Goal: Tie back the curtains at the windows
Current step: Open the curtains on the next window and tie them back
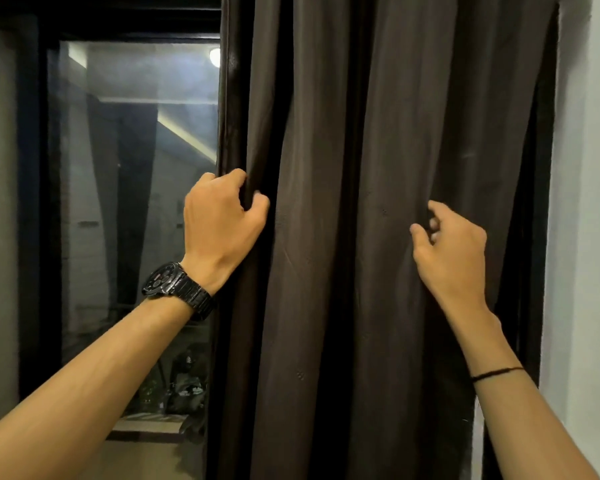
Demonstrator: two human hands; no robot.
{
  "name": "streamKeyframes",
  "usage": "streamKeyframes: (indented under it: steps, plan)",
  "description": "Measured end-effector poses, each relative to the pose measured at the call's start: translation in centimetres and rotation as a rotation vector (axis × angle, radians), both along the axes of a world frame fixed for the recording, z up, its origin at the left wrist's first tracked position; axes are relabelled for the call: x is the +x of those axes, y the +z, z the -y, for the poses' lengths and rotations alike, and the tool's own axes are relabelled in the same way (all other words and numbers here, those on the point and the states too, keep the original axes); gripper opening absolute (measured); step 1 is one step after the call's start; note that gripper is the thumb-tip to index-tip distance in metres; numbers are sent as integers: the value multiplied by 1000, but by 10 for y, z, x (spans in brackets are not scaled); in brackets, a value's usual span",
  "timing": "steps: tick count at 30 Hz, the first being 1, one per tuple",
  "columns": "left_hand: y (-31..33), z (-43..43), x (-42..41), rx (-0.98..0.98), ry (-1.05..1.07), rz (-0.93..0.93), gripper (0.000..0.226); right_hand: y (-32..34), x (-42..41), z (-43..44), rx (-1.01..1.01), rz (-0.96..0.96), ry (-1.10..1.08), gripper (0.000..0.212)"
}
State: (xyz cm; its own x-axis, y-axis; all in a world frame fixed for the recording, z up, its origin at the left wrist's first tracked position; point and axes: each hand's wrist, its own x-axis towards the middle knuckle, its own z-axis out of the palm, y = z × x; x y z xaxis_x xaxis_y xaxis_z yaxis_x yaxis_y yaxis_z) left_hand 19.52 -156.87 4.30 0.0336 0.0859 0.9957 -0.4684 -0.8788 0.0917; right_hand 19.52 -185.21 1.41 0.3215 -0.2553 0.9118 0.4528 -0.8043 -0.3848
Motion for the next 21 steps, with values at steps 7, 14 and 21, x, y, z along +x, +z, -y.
streamKeyframes:
  steps: [7, 14, 21]
  plan:
    - [8, -53, -31, -33, 70, 97, 34, 18, -3, -97, -298, 213, 154, 18]
    - [14, -125, -56, -58, 129, 106, 29, 42, -46, -259, -661, 92, 392, 10]
    - [-27, -134, -56, 72, -18, -6, 51, 1, -24, -222, -347, 344, 147, 16]
